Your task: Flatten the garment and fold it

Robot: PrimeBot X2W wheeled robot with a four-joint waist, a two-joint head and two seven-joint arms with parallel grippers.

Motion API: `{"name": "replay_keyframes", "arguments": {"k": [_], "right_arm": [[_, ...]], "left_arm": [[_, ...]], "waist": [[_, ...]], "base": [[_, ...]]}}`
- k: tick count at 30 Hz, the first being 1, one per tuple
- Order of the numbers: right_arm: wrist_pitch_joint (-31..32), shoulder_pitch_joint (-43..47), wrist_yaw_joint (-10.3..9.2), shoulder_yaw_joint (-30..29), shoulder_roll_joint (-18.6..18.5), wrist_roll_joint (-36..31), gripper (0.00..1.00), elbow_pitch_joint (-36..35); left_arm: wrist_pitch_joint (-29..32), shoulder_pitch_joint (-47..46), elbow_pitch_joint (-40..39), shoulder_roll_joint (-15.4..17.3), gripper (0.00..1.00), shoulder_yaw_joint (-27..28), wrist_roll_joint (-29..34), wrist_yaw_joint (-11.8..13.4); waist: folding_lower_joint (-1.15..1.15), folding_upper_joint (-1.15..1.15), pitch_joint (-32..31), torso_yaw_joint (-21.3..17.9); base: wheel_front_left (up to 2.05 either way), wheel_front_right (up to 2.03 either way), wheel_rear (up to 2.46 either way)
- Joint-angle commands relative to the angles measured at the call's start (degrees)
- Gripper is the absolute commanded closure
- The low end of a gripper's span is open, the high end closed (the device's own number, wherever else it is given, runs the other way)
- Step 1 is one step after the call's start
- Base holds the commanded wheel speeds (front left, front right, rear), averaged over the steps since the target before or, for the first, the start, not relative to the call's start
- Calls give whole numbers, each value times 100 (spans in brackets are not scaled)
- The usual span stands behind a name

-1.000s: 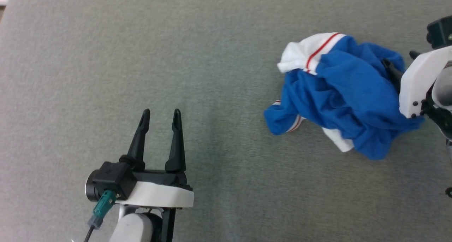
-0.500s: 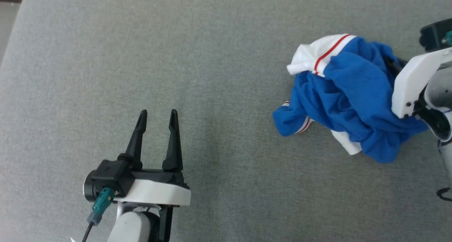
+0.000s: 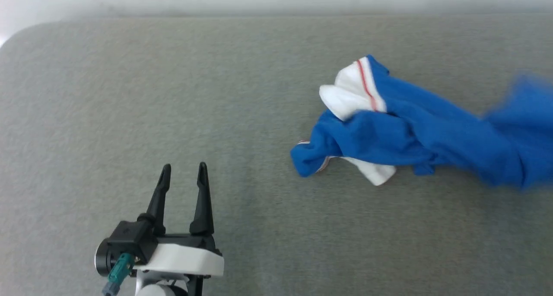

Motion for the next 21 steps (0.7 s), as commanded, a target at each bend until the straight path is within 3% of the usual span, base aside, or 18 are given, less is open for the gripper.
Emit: {"name": "replay_keyframes", "arguments": {"k": [1, 4, 10, 11, 12, 16, 21], "right_arm": [[14, 206, -5, -58, 145, -35, 100, -35], [85, 1265, -5, -580, 764, -129, 100, -270], [-204, 2161, -5, -338, 984, -166, 100, 146], [-289, 2149, -5, -228, 985, -78, 62, 272], [-381, 2111, -5, -105, 986, -27, 0, 346], [-695, 1795, -5, 211, 988, -113, 0, 190], [-484, 1096, -5, 726, 806, -589, 0, -768]], "left_arm": [[-27, 44, 2, -23, 0, 13, 23, -46], [-27, 66, 28, -23, 0, 32, 34, -88], [-27, 109, 105, -12, 0, 107, 98, -158], [-27, 108, 124, -12, 0, 110, 108, -168], [-27, 103, 144, -12, 0, 106, 117, -178], [-27, 76, 223, -14, 0, 47, 128, -226], [-27, 88, 239, -17, 0, 12, 100, -224]], "waist": [[2, 0, -181, -239], [2, 0, -131, -301], [2, 0, -132, -460], [2, 0, -149, -469], [2, 0, -171, -470], [2, 0, -278, -376], [2, 0, -323, -183]], "base": [[0, 0, 0], [0, 0, 0], [0, 0, 0], [0, 0, 0], [0, 0, 0], [0, 0, 0], [0, 0, 0]]}}
